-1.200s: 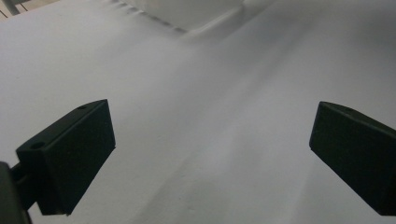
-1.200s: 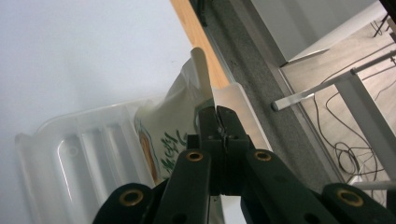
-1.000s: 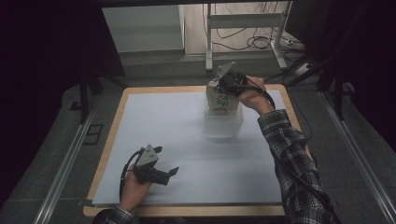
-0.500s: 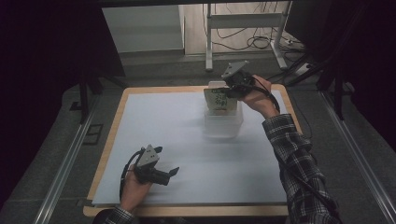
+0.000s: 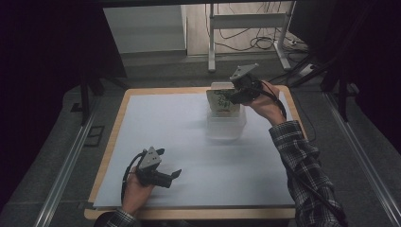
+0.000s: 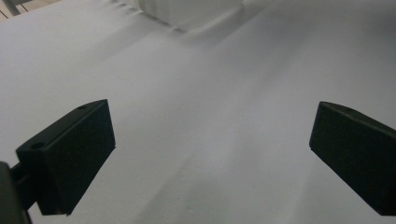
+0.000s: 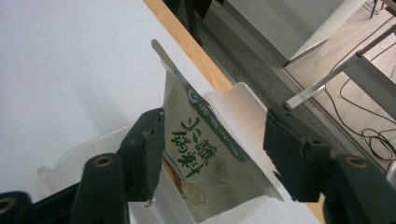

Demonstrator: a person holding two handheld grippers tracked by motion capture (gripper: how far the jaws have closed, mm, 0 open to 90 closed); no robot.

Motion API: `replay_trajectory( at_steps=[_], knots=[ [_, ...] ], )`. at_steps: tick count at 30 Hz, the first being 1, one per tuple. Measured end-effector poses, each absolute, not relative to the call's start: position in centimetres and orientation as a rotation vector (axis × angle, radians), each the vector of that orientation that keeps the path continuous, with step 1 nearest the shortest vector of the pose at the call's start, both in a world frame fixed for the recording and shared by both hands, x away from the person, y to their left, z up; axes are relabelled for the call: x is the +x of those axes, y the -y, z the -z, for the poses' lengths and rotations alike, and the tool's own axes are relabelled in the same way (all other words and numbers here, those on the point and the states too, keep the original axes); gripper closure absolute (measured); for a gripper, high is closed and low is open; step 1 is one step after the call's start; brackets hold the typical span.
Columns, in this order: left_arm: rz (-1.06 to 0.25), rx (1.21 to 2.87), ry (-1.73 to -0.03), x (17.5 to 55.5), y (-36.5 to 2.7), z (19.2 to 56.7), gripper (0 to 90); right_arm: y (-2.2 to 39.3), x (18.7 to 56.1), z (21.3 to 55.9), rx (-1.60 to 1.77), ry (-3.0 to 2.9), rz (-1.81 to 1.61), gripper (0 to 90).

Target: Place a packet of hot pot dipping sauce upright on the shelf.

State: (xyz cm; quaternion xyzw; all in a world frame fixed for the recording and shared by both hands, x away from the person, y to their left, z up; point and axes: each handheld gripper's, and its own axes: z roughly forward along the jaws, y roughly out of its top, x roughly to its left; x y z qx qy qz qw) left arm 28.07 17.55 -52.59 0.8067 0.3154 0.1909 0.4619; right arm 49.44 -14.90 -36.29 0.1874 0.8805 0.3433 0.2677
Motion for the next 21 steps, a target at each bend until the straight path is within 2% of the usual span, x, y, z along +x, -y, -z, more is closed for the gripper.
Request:
replay_trajectory(
  at_steps=[11, 21],
  knots=[
    [-0.467, 1.984, -0.777, 28.0, -17.4, 52.6, 0.2, 17.2, 48.3, 36.3, 0.609, -2.385, -1.016, 19.1],
    [-0.467, 1.99, -0.774, 28.0, -17.4, 52.6, 0.2, 19.6, 46.2, 37.1, 0.698, -2.405, -1.105, 11.2]
  ],
)
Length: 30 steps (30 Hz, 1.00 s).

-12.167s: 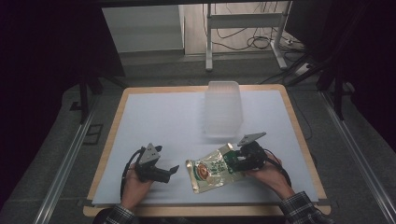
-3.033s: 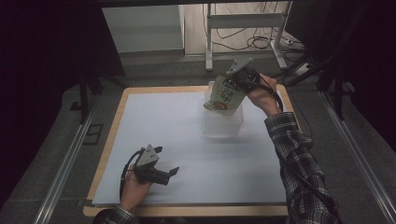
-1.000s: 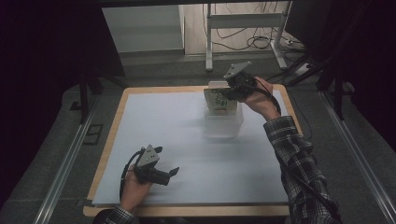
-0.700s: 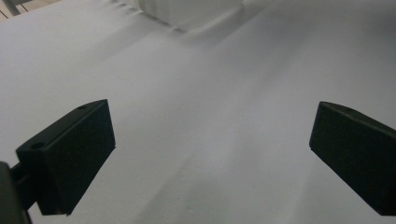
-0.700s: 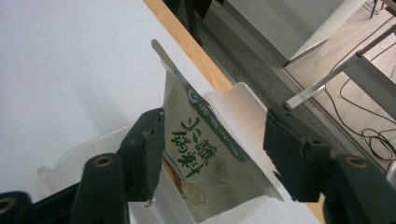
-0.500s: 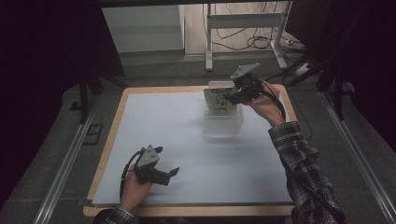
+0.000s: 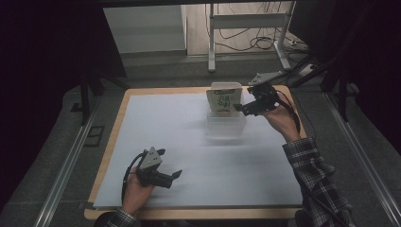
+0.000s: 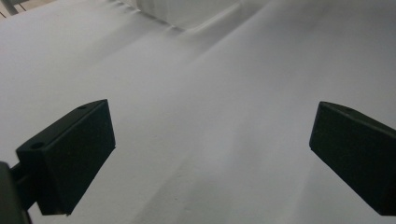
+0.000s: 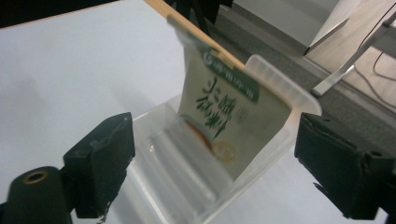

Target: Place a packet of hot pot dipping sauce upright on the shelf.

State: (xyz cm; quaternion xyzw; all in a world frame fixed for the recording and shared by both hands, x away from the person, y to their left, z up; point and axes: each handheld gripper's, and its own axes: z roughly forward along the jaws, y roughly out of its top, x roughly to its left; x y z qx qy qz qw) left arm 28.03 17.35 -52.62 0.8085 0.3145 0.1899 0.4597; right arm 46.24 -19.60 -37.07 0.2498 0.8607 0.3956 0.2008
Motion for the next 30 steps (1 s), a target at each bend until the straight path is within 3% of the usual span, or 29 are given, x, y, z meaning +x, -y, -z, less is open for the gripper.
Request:
replay_trajectory(
  at_steps=[30],
  knots=[
    [-0.469, 1.996, -0.77, 28.0, -17.2, 52.6, 0.2, 25.2, 36.9, 46.2, 0.817, -2.43, -1.197, 1.4]
  ],
)
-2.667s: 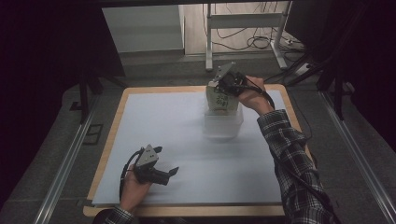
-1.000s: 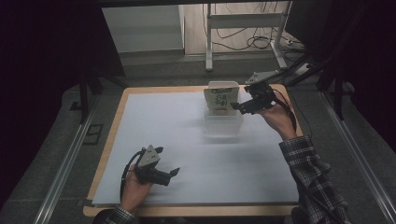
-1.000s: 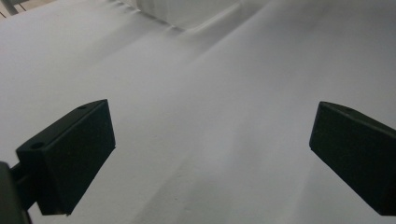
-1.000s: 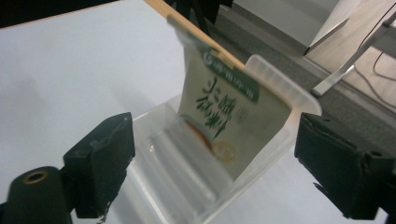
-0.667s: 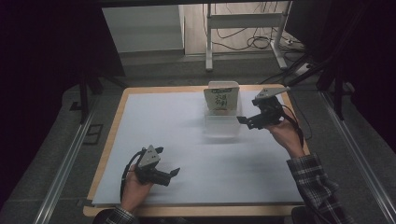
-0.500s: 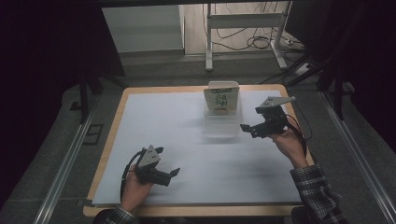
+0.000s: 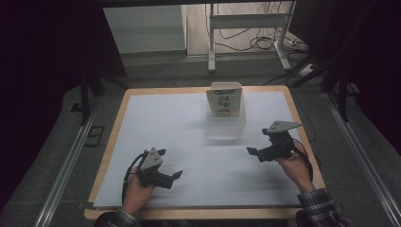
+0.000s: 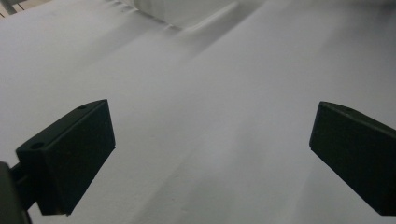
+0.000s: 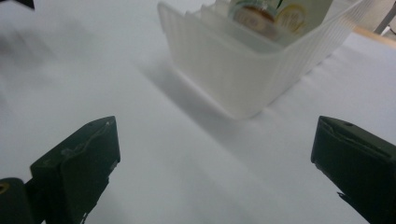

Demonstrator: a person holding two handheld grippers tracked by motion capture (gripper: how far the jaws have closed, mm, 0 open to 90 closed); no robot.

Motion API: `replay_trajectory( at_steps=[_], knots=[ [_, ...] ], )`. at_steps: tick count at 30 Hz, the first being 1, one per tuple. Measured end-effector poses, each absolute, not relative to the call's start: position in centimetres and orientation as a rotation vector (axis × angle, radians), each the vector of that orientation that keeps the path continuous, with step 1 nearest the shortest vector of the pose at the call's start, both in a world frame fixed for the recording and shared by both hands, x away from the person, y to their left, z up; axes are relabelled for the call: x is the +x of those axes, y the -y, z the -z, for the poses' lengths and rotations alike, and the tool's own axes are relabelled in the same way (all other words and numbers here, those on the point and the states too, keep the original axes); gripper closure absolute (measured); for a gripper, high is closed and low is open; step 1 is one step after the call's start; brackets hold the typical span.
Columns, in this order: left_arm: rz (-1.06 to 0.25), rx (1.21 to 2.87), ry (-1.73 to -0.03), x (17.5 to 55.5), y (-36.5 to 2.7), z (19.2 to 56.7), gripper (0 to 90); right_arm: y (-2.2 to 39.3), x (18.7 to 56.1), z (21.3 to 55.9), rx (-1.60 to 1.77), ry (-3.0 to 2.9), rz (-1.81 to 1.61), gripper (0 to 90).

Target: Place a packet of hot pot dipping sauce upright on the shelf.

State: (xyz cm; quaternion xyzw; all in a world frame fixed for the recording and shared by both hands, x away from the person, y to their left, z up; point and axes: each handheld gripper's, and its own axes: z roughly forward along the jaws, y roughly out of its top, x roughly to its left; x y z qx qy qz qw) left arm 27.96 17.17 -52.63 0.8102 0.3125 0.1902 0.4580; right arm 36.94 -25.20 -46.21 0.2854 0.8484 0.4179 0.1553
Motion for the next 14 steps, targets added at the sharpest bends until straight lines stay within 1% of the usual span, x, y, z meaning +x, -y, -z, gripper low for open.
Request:
replay_trajectory(
  at_steps=[9, 14],
  knots=[
    [-0.465, 2.005, -0.775, 28.0, -17.2, 52.7, 0.2, 25.2, 35.2, 48.4, 0.804, -2.465, -1.193, 1.3],
    [-0.467, 2.001, -0.778, 28.1, -17.2, 52.7, 0.2, 25.1, 35.2, 49.2, 0.845, -2.496, -1.224, 1.4]
  ],
)
